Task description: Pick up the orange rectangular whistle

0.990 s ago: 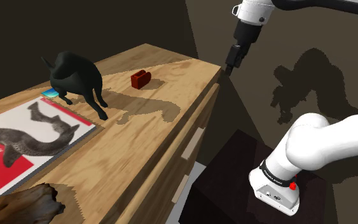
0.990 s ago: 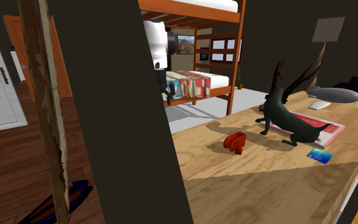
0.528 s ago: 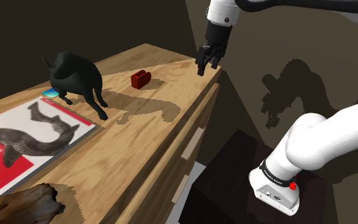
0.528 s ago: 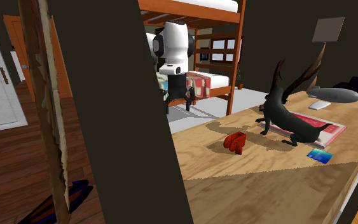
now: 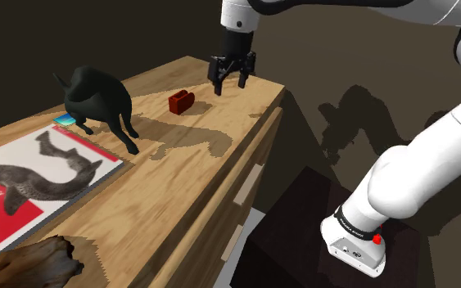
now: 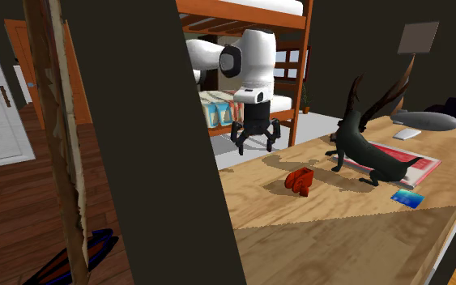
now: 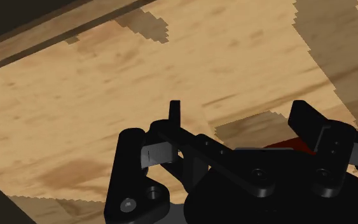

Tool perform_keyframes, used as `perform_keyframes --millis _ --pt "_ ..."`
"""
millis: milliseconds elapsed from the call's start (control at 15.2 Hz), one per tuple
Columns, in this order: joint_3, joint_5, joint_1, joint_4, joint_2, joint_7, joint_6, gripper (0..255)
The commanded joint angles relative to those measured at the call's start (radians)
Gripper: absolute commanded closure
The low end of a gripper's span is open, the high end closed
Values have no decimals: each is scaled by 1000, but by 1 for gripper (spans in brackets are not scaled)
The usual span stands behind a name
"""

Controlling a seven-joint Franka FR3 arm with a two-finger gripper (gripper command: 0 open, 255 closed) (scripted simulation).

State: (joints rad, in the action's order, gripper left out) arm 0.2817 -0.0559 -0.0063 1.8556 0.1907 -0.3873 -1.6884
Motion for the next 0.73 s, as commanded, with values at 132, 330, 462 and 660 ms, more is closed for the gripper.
perform_keyframes --millis 132,330,462,660 --pt "35 45 8 -161 -167 -111 3 0" --pt "53 89 29 -309 -302 -194 24 0" --pt "59 121 51 -424 -399 -245 49 0" --pt "58 163 89 -597 -533 -303 96 0"
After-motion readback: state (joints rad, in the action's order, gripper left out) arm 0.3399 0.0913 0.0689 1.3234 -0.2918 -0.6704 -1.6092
